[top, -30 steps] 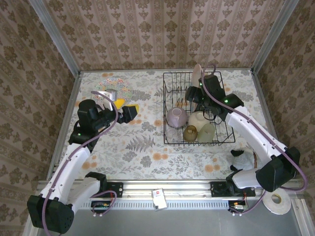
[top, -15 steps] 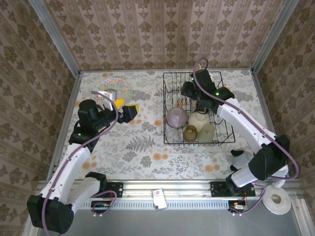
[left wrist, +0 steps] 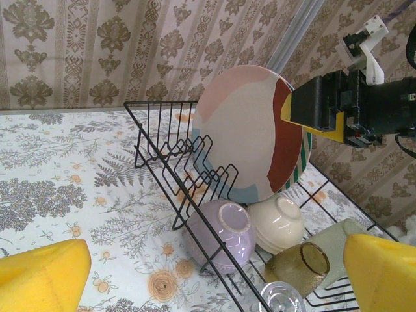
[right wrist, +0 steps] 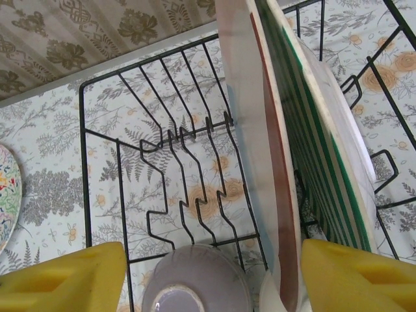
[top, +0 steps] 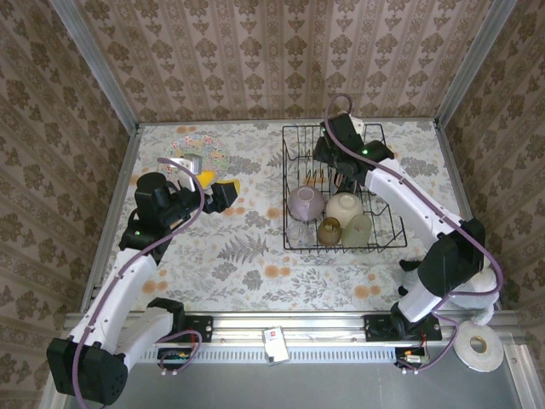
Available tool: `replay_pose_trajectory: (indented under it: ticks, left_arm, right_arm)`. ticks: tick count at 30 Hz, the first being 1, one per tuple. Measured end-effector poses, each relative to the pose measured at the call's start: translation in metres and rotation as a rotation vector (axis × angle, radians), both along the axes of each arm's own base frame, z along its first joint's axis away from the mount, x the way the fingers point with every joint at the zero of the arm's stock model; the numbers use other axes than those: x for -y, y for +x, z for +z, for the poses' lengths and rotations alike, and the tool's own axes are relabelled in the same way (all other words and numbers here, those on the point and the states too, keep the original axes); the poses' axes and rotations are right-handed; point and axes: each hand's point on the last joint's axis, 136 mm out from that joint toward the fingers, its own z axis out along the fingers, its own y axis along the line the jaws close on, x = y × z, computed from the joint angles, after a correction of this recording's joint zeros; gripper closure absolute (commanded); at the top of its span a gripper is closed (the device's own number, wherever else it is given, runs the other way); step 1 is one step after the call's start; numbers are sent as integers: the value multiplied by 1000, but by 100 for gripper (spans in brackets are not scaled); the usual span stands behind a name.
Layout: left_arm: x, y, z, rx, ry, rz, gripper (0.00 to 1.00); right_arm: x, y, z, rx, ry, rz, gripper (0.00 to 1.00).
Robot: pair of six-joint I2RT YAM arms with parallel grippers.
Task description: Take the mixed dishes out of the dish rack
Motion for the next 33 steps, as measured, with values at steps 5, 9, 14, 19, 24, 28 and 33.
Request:
replay_pose_trajectory:
  ticks: [5, 9, 14, 19, 24, 28, 33]
  left_arm:
    - [0, 0, 0, 0, 1, 3, 0]
    - [-1, 0, 1, 5, 0, 4, 0]
    - [-2, -1, 3, 10, 0, 9, 0]
    - [-2, -1, 3, 10, 0, 10, 0]
    - [-2, -1, 4, 13, -1, 10, 0]
    - [-2, -1, 4, 13, -1, 11, 0]
    - [-2, -1, 4, 13, -1, 11, 0]
  right_arm:
    - [1, 7, 3, 8, -35, -5, 36]
    - [1, 13, 8, 17, -54, -15, 38]
    - [2, 15, 10, 22, -61, -24, 38]
    - [4, 13, 8, 20, -77, -31, 38]
    - [6, 4, 5, 11, -82, -25, 38]
    - [7, -4, 6, 3, -87, -19, 36]
    - [7, -7, 6, -2, -101, -5, 34]
